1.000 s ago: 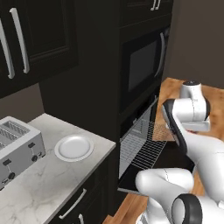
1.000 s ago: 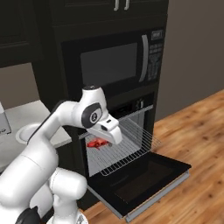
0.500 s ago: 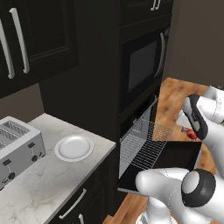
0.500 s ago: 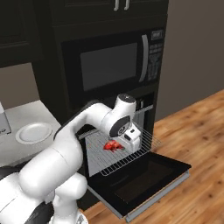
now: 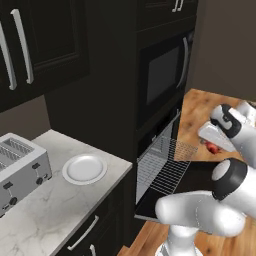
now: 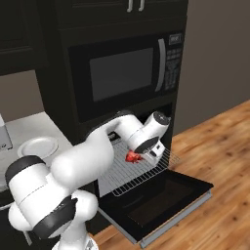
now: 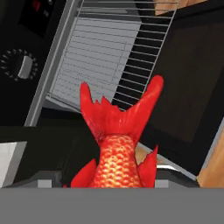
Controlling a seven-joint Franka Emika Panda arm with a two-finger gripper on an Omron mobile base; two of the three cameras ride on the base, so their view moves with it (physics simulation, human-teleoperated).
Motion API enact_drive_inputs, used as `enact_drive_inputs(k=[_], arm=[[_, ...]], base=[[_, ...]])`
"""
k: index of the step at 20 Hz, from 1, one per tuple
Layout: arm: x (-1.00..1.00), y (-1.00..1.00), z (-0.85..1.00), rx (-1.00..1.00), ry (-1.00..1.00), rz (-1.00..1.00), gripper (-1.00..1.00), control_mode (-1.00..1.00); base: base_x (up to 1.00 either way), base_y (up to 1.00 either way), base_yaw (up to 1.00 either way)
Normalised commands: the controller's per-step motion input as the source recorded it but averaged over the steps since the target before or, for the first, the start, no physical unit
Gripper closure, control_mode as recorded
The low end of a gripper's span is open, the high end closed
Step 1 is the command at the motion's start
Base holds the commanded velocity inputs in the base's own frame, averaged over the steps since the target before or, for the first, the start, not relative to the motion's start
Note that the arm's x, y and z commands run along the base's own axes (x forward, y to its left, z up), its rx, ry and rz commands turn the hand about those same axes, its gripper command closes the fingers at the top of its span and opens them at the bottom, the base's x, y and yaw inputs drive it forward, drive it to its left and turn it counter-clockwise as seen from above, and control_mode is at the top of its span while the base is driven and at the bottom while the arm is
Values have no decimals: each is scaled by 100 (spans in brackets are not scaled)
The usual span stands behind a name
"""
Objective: Place the fish on the rack of the oven, and slide the rack back inside. Close the oven door.
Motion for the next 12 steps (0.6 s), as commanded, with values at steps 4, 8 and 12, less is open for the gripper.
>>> enact_drive_inputs(k=[4,8,12], arm=[[53,5,-54,1,-15,0,100,-100],[45,1,-47,0,-16,0,100,-100],[47,1,-47,0,-14,0,100,-100]], base=[[0,0,0],[0,0,0],[0,0,0]])
